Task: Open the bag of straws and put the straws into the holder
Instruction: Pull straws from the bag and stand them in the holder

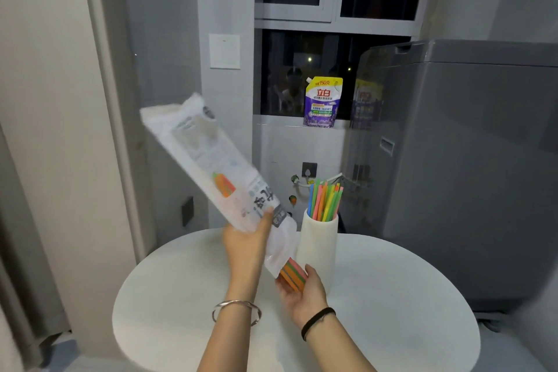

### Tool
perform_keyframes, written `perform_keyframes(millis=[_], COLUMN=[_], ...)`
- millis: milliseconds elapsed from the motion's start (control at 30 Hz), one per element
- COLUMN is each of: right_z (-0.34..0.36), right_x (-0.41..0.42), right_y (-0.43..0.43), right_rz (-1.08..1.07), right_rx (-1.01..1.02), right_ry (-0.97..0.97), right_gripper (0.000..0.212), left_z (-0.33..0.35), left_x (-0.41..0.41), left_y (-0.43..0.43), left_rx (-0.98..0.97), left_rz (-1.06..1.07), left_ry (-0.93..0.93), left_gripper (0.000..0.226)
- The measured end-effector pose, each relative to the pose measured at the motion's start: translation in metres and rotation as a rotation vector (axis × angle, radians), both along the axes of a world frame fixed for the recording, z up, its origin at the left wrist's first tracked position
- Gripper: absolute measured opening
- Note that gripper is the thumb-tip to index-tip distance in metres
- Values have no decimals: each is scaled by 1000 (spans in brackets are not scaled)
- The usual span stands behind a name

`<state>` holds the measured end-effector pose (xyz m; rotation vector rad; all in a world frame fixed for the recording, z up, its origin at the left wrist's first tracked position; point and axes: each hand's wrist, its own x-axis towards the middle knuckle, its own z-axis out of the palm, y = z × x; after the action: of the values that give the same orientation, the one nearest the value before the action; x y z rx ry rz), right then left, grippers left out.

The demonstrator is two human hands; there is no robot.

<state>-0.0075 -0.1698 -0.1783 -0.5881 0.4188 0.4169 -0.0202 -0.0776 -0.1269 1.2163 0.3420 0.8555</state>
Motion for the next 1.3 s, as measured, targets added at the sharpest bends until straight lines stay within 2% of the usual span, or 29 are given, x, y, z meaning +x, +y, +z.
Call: perform_keyframes(millis=[100, 233, 333, 400, 500, 567, 633, 700, 767, 933, 1000, 1100, 1167, 1300], right_z=[-2, -4, 2, 8, 20, 25, 25, 23, 25, 47, 51, 49, 50, 54], right_x=[-2, -1, 3, 8, 16, 18, 16, 12, 9, 17, 15, 8, 8, 15], right_y=[2, 0, -6, -13, -24, -28, -23, -15, -11, -36, -37, -26, -24, -39], right_rz=[-23, 63, 62, -20, -180, -194, -108, -10, -31, -321, -312, -177, -143, -221], right_rx=[14, -247, -321, -314, -247, -211, -300, -485, -584, -518, -480, -483, -543, -418], right_ry=[35, -80, -190, -245, -304, -361, -447, -497, -498, -445, -513, -686, -703, -684], right_gripper=[32, 23, 16, 16, 19, 10, 12, 14, 19, 17, 10, 10, 18, 36], left_z=[4, 1, -1, -5, -13, -17, -20, -23, -26, -29, -28, -24, -23, -24], left_x=[-3, -5, -4, -5, -4, -2, 2, 7, 8, 9, 10, 11, 11, 11], left_y=[-8, -3, 7, 14, 20, 17, 10, 1, -5, 0, -2, -12, -18, -19], left_rx=[79, 20, -122, -238, -387, -501, -591, -655, -719, -796, -806, -830, -849, -886], left_rz=[-80, -65, -67, -79, -86, -116, -171, -226, -276, -290, -287, -290, -306, -294], left_ry=[0, 24, 14, 3, -1, -11, -2, 32, 51, 6, 2, 7, 2, -12], left_gripper=[17, 22, 14, 16, 38, 47, 47, 47, 48, 46, 46, 44, 43, 45])
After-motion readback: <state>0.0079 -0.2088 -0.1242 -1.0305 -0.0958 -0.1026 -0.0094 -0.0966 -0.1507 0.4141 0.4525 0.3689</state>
